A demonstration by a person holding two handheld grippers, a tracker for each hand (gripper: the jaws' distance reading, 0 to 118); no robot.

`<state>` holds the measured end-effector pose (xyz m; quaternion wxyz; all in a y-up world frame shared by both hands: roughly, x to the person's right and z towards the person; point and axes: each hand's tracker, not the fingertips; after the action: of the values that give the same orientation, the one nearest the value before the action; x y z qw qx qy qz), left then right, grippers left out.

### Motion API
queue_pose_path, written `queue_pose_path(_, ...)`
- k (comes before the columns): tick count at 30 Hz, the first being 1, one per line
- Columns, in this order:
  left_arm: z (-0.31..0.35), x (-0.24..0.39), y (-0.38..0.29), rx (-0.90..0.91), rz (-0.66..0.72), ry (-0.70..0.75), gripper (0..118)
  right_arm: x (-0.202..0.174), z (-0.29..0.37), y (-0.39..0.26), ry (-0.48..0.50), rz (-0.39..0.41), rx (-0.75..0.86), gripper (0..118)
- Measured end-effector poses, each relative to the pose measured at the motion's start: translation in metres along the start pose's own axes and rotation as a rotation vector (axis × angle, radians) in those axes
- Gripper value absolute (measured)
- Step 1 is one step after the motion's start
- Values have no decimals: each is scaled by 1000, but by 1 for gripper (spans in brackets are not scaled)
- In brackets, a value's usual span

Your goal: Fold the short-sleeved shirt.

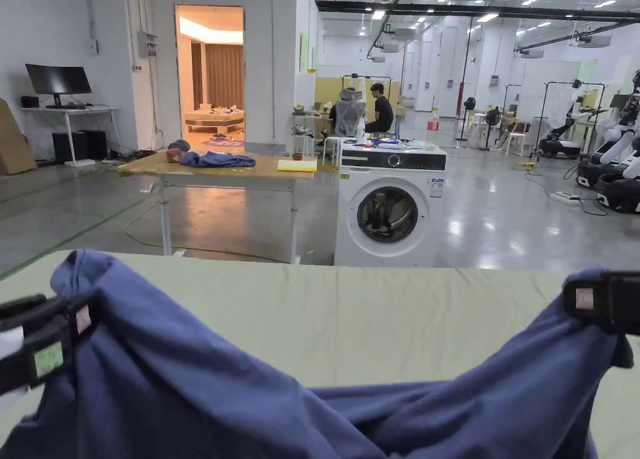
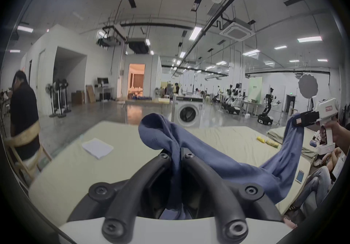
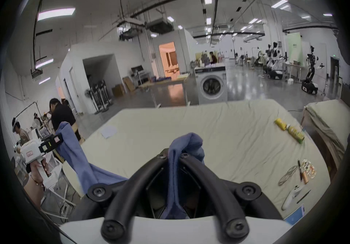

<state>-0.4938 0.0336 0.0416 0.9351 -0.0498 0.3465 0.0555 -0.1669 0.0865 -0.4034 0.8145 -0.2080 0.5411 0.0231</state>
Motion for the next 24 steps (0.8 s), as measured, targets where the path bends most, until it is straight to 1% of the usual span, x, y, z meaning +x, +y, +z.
queue_pose_path(1,0,0,18,27,-23,-3,0,6,5,16,-8,-1,18,1)
queue_pose_path(4,-10,8,66,46,-39,-12,0,-3,14,58,-61,29,84,1)
queue_pose_path(5,-17,9,80,47,-42,-11,0,2,13,73,-67,23,94,1)
queue_pose_path(7,-31,12,102,48,-36,-13,0,4,6,99,-97,3,117,1)
queue_pose_path(10,-62,13,126,38,-8,-4,0,11,-15,135,-151,23,139,1)
queue_pose_path(12,-87,11,134,37,7,4,0,14,-35,156,-194,55,154,1)
queue_pose_path(15,-126,9,138,44,35,15,0,22,-65,183,-231,68,175,1)
queue_pose_path(16,-143,9,138,46,49,19,0,25,-78,192,-257,62,187,1)
queue_pose_path(17,-158,9,138,45,55,22,0,15,-76,188,-275,53,201,1)
queue_pose_path(21,-213,4,129,60,106,48,0,26,-116,207,-315,22,249,1)
queue_pose_path(24,-248,-3,118,78,174,64,0,33,-144,210,-341,31,264,1)
